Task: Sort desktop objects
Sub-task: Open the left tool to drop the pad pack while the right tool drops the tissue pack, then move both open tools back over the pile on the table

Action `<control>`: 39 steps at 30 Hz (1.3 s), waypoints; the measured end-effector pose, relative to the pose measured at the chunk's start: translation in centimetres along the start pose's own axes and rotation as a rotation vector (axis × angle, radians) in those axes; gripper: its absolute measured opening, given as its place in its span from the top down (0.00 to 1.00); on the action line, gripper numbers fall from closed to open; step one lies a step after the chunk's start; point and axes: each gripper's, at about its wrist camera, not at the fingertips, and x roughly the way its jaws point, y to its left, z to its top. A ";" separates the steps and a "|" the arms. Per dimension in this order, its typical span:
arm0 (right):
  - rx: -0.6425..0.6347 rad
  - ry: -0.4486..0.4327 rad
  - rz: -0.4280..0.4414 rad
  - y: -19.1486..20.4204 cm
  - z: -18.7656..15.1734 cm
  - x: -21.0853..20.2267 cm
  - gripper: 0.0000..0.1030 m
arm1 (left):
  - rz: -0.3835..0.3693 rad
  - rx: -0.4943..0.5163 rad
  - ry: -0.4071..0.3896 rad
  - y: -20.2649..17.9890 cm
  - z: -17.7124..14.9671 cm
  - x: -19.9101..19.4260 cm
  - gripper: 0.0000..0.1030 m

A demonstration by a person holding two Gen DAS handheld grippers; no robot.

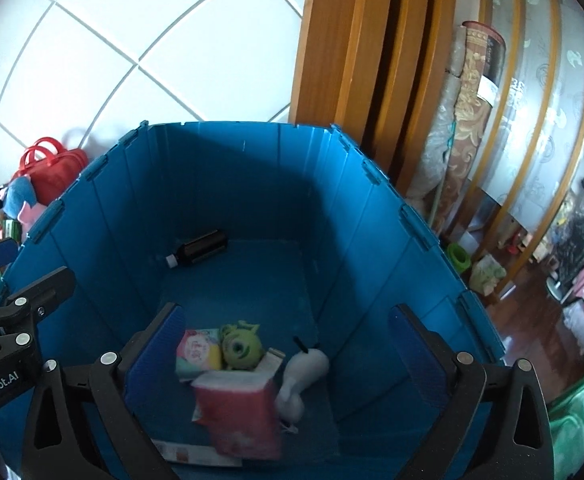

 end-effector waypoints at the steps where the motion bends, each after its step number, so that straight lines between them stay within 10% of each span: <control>1: 0.004 -0.001 0.004 -0.1 0.0 -0.1 0.01 | 0.001 -0.001 -0.004 0.1 0.0 -0.1 0.26; 14: 0.044 -0.108 0.047 -0.5 -0.7 -4.1 0.00 | -0.010 -0.052 -0.137 2.9 -0.8 -5.0 0.26; 23: -0.056 -0.218 0.251 7.5 -0.9 -9.0 0.00 | 0.165 -0.154 -0.270 10.8 -5.3 -11.2 0.12; 39: -0.339 -0.192 0.608 28.9 -5.9 -12.1 0.00 | 0.460 -0.368 -0.057 32.6 -21.5 -13.0 0.12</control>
